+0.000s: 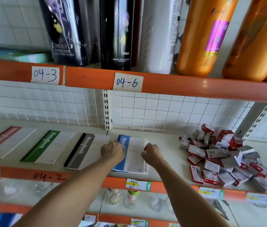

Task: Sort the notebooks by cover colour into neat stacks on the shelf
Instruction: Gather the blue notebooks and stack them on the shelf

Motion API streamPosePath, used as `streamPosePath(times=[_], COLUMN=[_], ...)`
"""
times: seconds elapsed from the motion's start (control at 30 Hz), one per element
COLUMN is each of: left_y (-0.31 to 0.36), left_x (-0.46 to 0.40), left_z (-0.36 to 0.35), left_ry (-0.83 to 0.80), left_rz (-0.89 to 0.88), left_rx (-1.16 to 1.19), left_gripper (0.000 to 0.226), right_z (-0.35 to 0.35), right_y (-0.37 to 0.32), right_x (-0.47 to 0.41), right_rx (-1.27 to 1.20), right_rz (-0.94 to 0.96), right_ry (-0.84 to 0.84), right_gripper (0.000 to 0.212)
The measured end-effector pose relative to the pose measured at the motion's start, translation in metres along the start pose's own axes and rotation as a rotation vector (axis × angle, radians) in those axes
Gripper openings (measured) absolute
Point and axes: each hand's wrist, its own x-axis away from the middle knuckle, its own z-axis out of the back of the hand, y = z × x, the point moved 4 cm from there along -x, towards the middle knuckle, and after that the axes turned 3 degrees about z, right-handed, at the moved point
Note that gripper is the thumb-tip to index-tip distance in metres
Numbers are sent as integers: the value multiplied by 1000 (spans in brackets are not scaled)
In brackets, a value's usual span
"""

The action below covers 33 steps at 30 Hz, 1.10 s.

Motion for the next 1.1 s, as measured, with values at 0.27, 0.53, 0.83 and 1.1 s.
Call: streamPosePath(times=[0.27,0.53,0.83,1.1], left_y=[-42,-134,-282,-415], left_x=[-12,1,29,61], left_z=[2,28,37,44], left_ry=[97,120,66,84], left_rz=[-148,-117,-61,-21], left_rx=[116,159,130,75], left_gripper=[45,51,48,53], right_z=[-13,-56,-126,-198], right_y=[-50,-124,-241,-354], right_x=[-3,2,47,90], right_rx=[84,40,43,97], right_rz=[215,242,275,356], right_ry=[75,-38,-88,-148], right_gripper=[46,57,61,66])
